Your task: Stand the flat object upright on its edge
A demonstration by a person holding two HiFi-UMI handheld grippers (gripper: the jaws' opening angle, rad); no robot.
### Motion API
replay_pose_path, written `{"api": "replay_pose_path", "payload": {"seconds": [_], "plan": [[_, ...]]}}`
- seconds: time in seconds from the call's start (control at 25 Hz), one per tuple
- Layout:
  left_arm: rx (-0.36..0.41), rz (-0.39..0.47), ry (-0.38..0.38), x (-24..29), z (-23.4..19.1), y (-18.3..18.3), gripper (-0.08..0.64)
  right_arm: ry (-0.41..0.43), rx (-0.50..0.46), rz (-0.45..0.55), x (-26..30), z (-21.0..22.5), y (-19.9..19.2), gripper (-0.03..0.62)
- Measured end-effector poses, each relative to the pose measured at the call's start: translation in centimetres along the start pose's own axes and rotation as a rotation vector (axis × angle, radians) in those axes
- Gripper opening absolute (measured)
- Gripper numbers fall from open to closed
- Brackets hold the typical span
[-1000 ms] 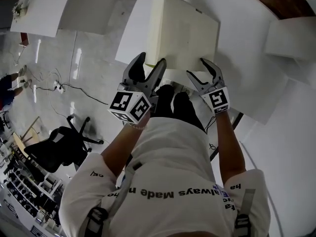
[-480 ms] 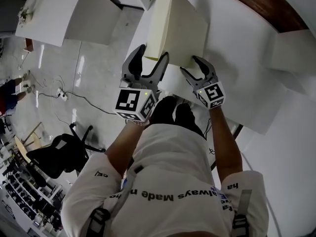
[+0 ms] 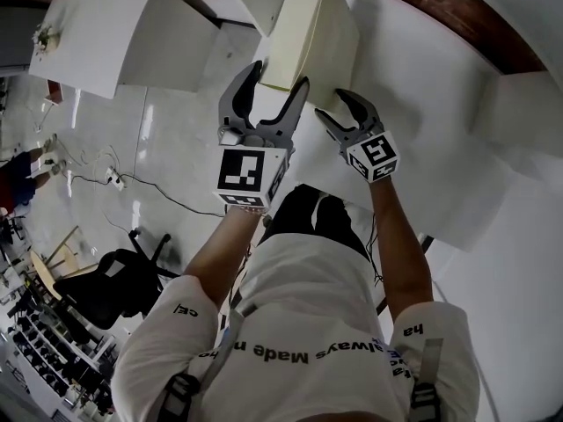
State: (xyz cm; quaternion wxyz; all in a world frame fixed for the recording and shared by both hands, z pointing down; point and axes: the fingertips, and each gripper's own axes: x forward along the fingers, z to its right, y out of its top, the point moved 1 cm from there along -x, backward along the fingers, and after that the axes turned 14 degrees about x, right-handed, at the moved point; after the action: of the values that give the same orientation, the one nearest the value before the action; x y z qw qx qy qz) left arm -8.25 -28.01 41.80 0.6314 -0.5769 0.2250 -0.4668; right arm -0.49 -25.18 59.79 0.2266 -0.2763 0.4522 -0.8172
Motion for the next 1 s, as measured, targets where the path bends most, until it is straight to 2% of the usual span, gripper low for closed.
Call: {"api": "replay_pose_path", "payload": {"seconds": [0.28, 0.52, 0.6, 1.0], "plan": [[0.082, 0.013, 0.031, 3.2, -2.2, 1.2, 0.297, 0.007, 0.011, 0.03, 4.0, 1.6, 2.3, 0.272], [0.158, 0.029, 0.072, 5.4, -4.5, 1.5, 0.291, 0.017, 0.07, 0.075, 7.6, 2.7, 3.9, 0.272], [0.188, 0.044, 0.097, 6.0, -5.3, 1.8, 0.202, 0.017, 0.078, 0.086, 8.8, 3.0, 4.4, 0.272], [0.231, 0.072, 0.137, 9.2, -8.6, 1.8, 0.198, 0.034, 0.098, 0.105, 13.7, 4.7, 6.2, 0.272]]}}
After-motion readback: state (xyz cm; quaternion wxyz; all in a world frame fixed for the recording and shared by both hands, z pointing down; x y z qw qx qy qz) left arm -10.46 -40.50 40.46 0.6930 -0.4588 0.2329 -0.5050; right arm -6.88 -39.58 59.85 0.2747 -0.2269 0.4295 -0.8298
